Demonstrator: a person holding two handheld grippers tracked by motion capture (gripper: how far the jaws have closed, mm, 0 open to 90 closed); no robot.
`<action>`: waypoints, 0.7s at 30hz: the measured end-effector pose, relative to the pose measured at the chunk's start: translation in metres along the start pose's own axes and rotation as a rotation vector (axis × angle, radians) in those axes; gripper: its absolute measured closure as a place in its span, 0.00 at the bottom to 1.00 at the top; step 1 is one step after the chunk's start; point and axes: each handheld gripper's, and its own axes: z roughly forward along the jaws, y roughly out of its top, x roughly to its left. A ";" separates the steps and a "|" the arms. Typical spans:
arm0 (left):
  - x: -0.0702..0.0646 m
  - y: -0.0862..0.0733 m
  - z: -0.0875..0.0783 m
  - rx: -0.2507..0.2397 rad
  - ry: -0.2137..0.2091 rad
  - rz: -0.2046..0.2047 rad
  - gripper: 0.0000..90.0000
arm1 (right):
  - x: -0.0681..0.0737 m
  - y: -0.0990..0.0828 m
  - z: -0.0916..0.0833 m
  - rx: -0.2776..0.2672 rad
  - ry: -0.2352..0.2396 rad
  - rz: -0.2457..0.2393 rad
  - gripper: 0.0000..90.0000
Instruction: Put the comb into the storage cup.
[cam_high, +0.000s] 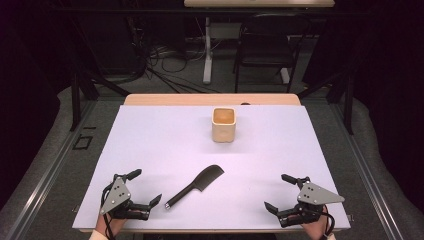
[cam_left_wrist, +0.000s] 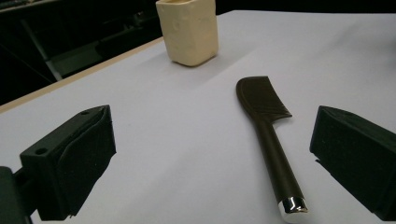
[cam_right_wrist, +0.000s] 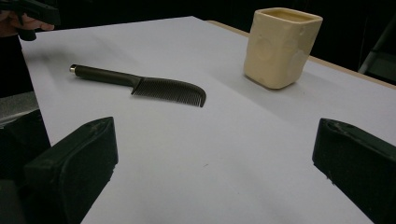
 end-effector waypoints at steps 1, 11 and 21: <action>0.000 0.000 0.001 0.010 -0.003 0.001 0.00 | 0.000 0.000 0.000 0.001 0.001 0.000 0.00; -0.004 0.010 0.013 0.136 -0.034 0.001 0.01 | -0.001 0.000 0.004 0.025 -0.001 0.007 0.00; -0.001 0.019 0.035 0.295 -0.072 -0.037 0.01 | -0.001 -0.001 0.004 0.036 0.002 0.010 0.00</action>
